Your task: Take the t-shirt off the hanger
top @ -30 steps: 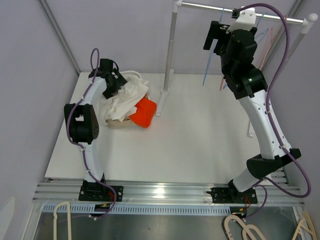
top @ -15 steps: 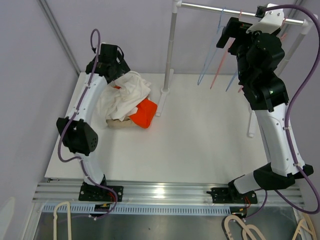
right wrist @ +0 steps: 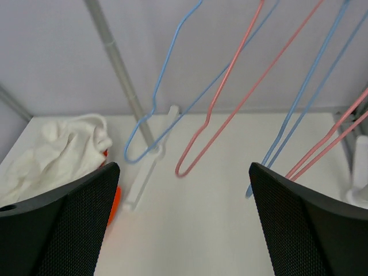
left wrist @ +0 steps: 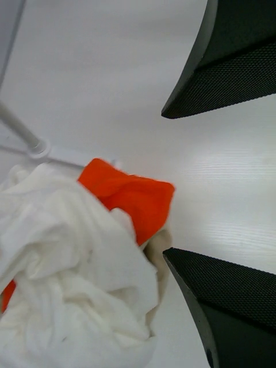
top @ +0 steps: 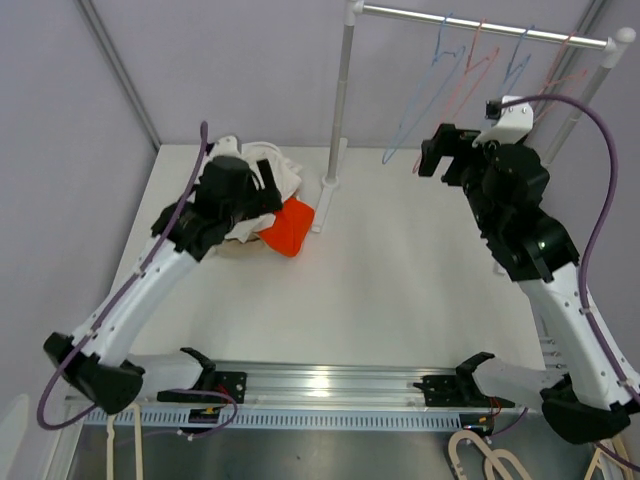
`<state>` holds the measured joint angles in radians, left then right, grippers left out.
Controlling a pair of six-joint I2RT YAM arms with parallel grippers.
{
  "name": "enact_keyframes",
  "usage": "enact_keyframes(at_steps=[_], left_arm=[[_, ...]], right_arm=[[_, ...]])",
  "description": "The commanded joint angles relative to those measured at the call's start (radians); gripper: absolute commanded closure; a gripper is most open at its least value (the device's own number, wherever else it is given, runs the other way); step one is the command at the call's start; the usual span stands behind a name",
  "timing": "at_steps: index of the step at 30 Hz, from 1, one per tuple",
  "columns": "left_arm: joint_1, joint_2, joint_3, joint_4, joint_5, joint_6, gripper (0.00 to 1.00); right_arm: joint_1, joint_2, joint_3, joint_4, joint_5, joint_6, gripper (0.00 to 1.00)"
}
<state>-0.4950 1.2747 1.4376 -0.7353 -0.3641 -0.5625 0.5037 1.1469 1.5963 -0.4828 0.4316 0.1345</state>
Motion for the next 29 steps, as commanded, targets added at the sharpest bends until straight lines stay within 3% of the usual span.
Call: enact_keyframes(at_steps=[1, 5, 12, 17, 29], left_arm=[[-0.077, -0.194, -0.161, 0.103, 0.023, 0.079, 0.01], [-0.085, -0.476, -0.319, 0.175, 0.099, 0.122, 0.0], [-0.085, -0.704, -0.422, 0.117, 0.188, 0.191, 0.01], [-0.085, -0.788, -0.451, 0.074, 0.116, 0.204, 0.0], [-0.085, -0.81, -0.45, 0.017, 0.002, 0.181, 0.01]], right_arm=[[0.071, -0.148, -0.129, 0.016, -0.057, 0.057, 0.0], [0.131, -0.306, -0.228, -0.069, -0.077, 0.103, 0.0], [0.13, -0.384, -0.37, -0.224, -0.071, 0.139, 0.01], [0.133, -0.452, -0.479, -0.212, -0.103, 0.149, 0.01], [0.131, -0.44, -0.496, -0.254, -0.085, 0.132, 0.0]])
